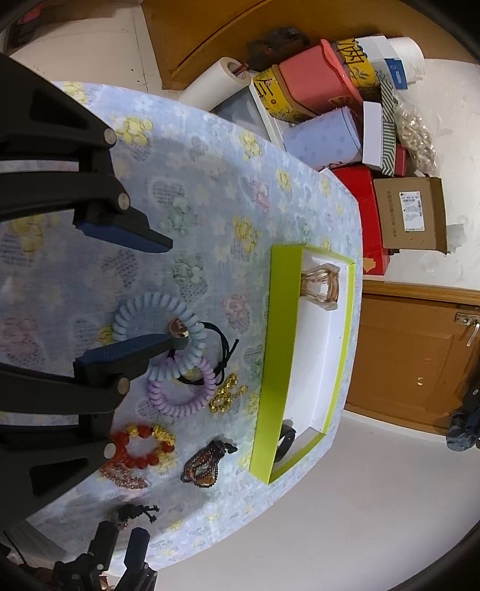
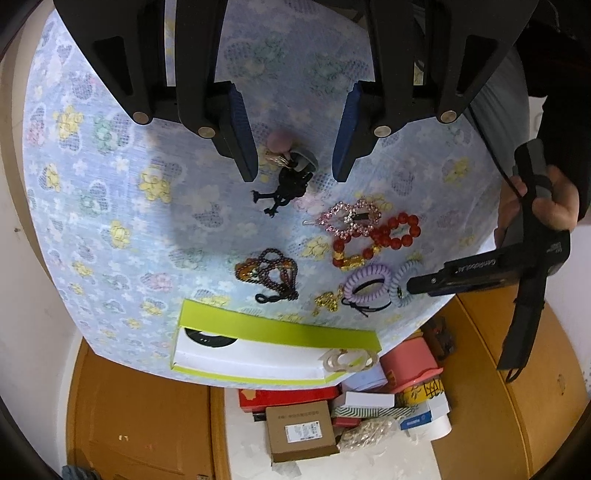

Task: Organize jewelry
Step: 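Grasp the black figurine charm with the right tool while the left tool grasps the blue coil tie, then carry the charm and blue coil tie into the green box and release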

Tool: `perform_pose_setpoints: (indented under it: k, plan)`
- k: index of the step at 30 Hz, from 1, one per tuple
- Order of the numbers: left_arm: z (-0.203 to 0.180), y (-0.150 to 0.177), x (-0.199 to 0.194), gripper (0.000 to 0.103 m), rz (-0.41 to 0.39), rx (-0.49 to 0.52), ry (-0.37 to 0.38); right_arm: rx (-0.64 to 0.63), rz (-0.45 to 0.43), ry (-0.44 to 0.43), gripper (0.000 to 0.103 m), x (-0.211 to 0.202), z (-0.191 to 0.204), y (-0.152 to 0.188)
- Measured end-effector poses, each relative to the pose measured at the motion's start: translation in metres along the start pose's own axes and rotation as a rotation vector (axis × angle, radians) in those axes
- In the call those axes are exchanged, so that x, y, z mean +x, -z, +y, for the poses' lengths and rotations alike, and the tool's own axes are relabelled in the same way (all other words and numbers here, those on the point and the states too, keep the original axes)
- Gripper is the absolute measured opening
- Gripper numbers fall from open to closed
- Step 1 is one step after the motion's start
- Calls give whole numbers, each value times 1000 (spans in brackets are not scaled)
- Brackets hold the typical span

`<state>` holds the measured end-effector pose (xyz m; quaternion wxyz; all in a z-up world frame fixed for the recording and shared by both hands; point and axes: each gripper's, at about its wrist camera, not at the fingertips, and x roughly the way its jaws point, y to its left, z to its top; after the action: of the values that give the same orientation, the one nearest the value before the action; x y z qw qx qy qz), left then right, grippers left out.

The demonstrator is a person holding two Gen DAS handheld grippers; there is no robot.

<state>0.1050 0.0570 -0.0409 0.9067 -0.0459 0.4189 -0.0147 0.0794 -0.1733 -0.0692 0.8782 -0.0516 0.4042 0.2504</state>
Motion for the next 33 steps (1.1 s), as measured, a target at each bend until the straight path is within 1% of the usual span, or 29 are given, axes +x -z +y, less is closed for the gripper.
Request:
perform_pose_setpoints:
  k: [3, 6, 8, 9, 10, 11, 12, 13, 20, 33]
  plan:
    - [-1, -1, 6, 48, 8, 7, 3, -14, 12, 3, 43, 7, 2, -1]
    - [-6, -1, 9, 48, 1, 35, -16, -25, 25, 10, 43, 14, 3, -1]
    - [-9, -2, 11, 45, -3, 50, -27, -42, 22, 21, 43, 15, 6, -1]
    - [-11, -2, 11, 39, -5, 60, -40, -51, 20, 28, 43, 16, 7, -1]
    - [-12, -1, 12, 35, -8, 71, -58, -57, 19, 33, 37, 16, 8, -2]
    - [-13, -1, 12, 26, -10, 76, -64, -65, 16, 44, 33, 16, 9, -2]
    - [-13, -1, 11, 15, -11, 72, -56, -71, 15, 53, 25, 17, 10, -1]
    - [-13, -1, 11, 11, -10, 69, -57, -74, 13, 55, 25, 16, 10, -1]
    - [-9, 2, 3, 10, -17, 40, -37, -53, -7, 49, 21, 13, 6, 0]
    - [-25, 4, -44, 10, -86, 46, 14, -10, -89, 37, 20, -18, 2, 1]
